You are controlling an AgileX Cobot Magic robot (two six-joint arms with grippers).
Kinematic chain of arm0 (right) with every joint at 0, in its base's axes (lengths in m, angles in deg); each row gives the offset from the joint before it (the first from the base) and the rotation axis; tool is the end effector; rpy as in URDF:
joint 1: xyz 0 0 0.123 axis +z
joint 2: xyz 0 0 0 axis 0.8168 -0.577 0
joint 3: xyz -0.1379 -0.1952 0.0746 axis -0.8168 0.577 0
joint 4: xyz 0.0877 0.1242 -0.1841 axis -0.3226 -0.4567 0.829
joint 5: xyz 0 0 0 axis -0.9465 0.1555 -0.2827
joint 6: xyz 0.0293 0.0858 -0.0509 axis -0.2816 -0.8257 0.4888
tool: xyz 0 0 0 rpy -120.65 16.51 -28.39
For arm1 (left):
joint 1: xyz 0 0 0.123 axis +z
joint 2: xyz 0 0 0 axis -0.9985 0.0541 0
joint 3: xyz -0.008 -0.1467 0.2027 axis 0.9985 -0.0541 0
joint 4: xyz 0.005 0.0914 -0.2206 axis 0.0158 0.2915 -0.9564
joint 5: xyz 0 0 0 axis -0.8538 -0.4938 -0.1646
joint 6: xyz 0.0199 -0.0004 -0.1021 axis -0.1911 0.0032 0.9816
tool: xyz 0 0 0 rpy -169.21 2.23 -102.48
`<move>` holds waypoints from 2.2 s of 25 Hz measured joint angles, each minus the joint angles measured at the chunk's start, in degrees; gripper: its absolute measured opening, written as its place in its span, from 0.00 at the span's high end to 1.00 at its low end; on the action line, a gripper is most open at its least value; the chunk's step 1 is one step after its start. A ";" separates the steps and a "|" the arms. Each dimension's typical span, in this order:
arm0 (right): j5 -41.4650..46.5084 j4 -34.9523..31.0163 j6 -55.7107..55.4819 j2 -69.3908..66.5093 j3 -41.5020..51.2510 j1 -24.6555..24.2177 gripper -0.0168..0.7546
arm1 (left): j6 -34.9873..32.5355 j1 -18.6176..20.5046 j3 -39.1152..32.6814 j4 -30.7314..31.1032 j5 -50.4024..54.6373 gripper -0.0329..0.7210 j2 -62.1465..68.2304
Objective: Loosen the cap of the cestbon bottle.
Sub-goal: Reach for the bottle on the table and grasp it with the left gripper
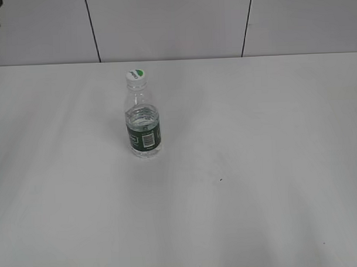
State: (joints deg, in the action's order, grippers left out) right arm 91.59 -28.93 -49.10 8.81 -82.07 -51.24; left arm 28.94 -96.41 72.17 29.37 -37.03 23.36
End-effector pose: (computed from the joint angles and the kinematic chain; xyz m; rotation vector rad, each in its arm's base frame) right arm 0.0264 -0.0007 0.2668 -0.1145 2.0481 -0.0242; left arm 0.2716 -0.0428 0.2781 0.2475 1.6755 0.0097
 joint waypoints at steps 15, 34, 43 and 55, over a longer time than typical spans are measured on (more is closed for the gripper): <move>0.02 0.00 0.00 0.00 0.00 0.00 0.22 | 9.91 -0.11 -4.38 9.08 -28.41 0.38 28.06; 0.02 0.00 0.00 0.00 0.00 0.00 0.22 | 12.01 2.87 -6.16 19.88 -43.79 0.38 40.81; 0.02 0.00 0.00 0.00 0.00 0.00 0.22 | 18.09 12.57 -6.54 50.72 -51.23 0.38 48.27; 0.02 0.00 0.00 0.00 0.00 0.00 0.22 | 18.16 10.27 -6.00 55.30 -51.65 0.38 49.01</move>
State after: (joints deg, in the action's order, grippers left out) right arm 91.61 -28.93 -49.10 8.81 -82.07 -51.24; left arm 47.10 -86.14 66.16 84.68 -88.68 72.37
